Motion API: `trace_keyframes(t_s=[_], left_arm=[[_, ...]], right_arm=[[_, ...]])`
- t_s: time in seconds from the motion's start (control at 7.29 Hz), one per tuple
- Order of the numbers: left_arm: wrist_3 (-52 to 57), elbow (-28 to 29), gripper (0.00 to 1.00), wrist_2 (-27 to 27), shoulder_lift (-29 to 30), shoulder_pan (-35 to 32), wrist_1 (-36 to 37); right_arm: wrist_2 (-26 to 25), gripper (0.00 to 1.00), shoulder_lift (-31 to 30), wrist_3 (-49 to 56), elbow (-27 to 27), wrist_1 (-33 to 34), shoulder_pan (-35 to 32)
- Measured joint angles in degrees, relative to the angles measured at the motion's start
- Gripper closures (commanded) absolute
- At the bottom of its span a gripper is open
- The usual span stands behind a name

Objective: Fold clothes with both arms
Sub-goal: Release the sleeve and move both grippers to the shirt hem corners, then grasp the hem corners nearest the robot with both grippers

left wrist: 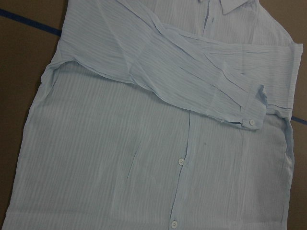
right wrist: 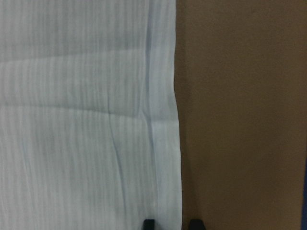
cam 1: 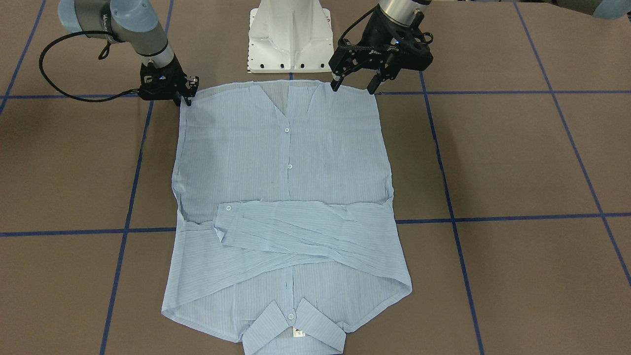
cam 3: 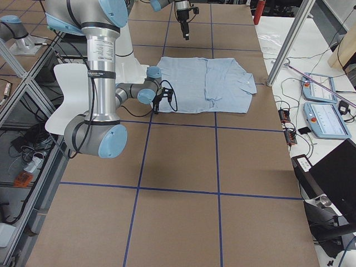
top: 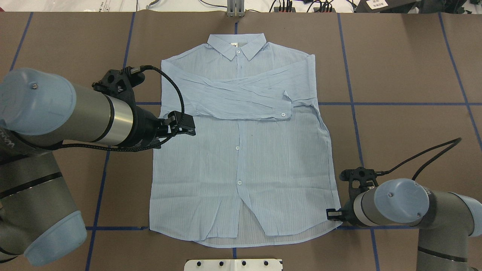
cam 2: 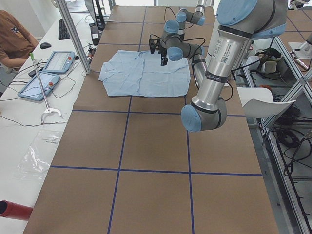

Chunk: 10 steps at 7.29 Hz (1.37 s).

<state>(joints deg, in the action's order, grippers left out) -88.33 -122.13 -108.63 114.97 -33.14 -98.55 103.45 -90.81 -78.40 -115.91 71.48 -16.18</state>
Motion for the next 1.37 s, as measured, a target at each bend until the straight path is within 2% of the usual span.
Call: trace_keyframes(t_s=[0.69, 0.96, 1.23, 1.37], left_arm=[[0.02, 0.32, 0.01, 0.02, -0.86, 0.07, 0.01], [-0.69, 0.07, 0.01, 3.25, -5.77, 4.57, 0.08], [-4.33, 0.79, 0.11, 8.67, -10.31, 13.99, 0.11], [-5.58, 1.22, 0.24, 9.59, -11.81, 16.94, 0.28]], right_arm=[[0.37, 1.0, 0.75, 0.02, -1.9, -0.04, -0.12], [0.18, 1.0, 0.66, 0.0, -3.92, -0.1, -0.54], [-0.16, 1.0, 0.82, 0.0, -4.89, -0.25, -1.55], [-0.17, 1.0, 0.98, 0.0, -5.06, -0.43, -2.16]])
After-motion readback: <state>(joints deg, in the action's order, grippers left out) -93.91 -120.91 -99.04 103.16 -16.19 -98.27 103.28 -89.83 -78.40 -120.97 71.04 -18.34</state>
